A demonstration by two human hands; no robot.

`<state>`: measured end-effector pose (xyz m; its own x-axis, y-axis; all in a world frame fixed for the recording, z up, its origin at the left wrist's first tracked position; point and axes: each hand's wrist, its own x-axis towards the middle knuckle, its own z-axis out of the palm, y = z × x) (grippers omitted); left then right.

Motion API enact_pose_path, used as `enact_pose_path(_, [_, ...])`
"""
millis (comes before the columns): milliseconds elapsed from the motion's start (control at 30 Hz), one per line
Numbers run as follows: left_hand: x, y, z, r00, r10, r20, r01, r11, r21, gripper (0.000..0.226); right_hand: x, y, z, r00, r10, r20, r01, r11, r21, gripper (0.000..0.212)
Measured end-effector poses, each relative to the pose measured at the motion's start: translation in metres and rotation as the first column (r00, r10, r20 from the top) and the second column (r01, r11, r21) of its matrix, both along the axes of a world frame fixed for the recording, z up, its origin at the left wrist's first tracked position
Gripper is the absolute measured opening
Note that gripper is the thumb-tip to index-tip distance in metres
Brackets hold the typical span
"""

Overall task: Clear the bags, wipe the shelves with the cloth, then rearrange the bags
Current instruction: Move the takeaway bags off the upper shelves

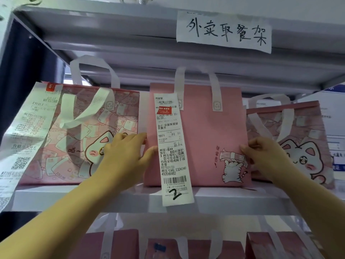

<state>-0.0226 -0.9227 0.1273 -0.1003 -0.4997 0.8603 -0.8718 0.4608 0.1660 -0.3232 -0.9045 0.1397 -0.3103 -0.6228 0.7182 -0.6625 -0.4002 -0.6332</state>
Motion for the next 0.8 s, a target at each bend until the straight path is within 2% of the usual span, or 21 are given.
enact_pose_path(133, [0.009,0.004,0.002,0.991,-0.095,-0.098,0.092,0.995,-0.038,0.046,0.002,0.005,0.002,0.999,0.032,0.038,-0.031,0.999,-0.017,0.016])
enact_pose_path(267, [0.012,0.02,0.009,0.964,-0.225,-0.139,0.192,0.957,-0.217,0.037,-0.001,0.019,-0.003,0.994,-0.001,0.107,0.018,0.987,-0.162,0.01])
enact_pose_path(400, [-0.005,0.046,0.017,0.93,-0.358,-0.076,0.317,0.891,-0.324,0.038,-0.009,0.039,-0.012,0.994,-0.076,0.082,0.097,0.953,-0.287,0.007])
enact_pose_path(567, [-0.048,0.072,0.015,0.892,-0.445,0.078,0.445,0.836,-0.32,0.019,-0.034,0.068,-0.02,0.977,-0.185,-0.108,0.138,0.929,-0.343,0.01])
enact_pose_path(667, [-0.078,0.08,0.011,0.872,-0.461,0.167,0.49,0.815,-0.309,0.026,-0.064,0.08,-0.022,0.944,-0.277,-0.177,0.199,0.91,-0.363,0.011])
enact_pose_path(800, [-0.123,0.082,0.01,0.854,-0.466,0.229,0.515,0.818,-0.257,0.034,-0.112,0.081,-0.021,0.914,-0.36,-0.189,0.283,0.897,-0.34,0.012])
